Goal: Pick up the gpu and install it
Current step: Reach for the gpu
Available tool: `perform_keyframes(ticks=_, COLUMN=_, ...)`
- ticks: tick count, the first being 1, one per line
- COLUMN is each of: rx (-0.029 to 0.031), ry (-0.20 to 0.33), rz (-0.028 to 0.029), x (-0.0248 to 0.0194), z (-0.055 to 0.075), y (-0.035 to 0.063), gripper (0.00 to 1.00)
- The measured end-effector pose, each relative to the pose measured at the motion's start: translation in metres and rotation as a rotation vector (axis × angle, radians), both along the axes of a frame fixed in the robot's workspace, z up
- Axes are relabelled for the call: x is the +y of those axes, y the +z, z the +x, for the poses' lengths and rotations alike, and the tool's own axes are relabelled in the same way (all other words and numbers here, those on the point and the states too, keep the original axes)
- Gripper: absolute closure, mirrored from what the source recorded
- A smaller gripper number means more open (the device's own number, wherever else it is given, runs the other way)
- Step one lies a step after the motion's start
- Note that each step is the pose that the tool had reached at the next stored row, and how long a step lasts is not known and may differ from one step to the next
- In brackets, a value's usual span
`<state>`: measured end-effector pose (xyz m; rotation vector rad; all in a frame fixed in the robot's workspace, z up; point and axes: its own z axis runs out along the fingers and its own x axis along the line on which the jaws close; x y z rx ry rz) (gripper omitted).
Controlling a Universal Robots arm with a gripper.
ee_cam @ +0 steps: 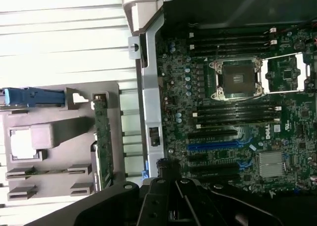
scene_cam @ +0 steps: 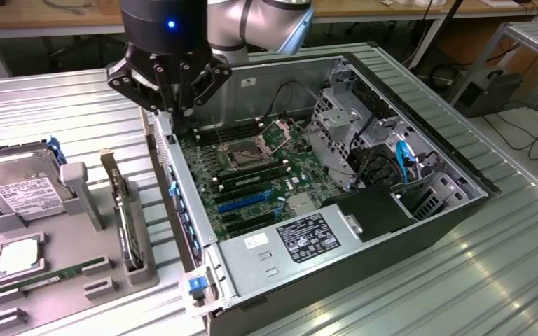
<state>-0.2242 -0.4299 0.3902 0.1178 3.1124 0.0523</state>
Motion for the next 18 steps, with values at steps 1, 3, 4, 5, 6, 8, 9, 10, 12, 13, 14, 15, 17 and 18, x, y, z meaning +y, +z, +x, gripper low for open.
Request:
perform_keyframes(ticks=1, rx=0.0, ry=0.0, rz=-0.0011, x=-0.001, z=-0.003, y=-0.0002, gripper=0.89)
perform_keyframes(ticks=3, rx=0.0001, ry=0.0, rz=-0.0032, x=-0.0032, z=-0.012, y=-0.001, gripper=0.89)
perform_keyframes(ticks=4, rx=0.0, ry=0.0, rz=-0.0039, x=-0.004, z=-0.015, y=-0.0014, gripper=0.89)
perform_keyframes(ticks=5, rx=0.0, ry=0.0, rz=-0.0047, x=-0.0048, z=-0.018, y=-0.0018, gripper=0.89)
perform_keyframes(ticks=6, rx=0.0001, ry=0.0, rz=-0.0066, x=-0.0064, z=-0.026, y=-0.0025, gripper=0.89)
perform_keyframes(ticks=8, rx=0.0, ry=0.0, rz=-0.0088, x=-0.0077, z=-0.033, y=-0.0036, gripper=0.89)
perform_keyframes(ticks=9, rx=0.0, ry=0.0, rz=-0.0101, x=-0.0082, z=-0.038, y=-0.0043, gripper=0.89)
perform_keyframes(ticks=10, rx=0.0001, ry=0.0, rz=-0.0117, x=-0.0086, z=-0.042, y=-0.005, gripper=0.89)
perform_keyframes(ticks=12, rx=0.0, ry=0.0, rz=-0.0142, x=-0.0093, z=-0.051, y=-0.0067, gripper=0.89)
perform_keyframes(ticks=13, rx=-0.0001, ry=0.0, rz=-0.0152, x=-0.0096, z=-0.056, y=-0.0078, gripper=0.89)
perform_keyframes(ticks=14, rx=0.0, ry=0.0, rz=-0.0162, x=-0.0098, z=-0.06, y=-0.0089, gripper=0.89)
perform_keyframes(ticks=15, rx=0.0002, ry=0.0, rz=-0.017, x=-0.0099, z=-0.065, y=-0.0102, gripper=0.89)
perform_keyframes(ticks=17, rx=0.0, ry=0.0, rz=-0.0175, x=-0.0101, z=-0.074, y=-0.0134, gripper=0.89)
perform_keyframes(ticks=18, rx=-0.0001, ry=0.0, rz=-0.0175, x=-0.0102, z=-0.078, y=-0.0153, gripper=0.89)
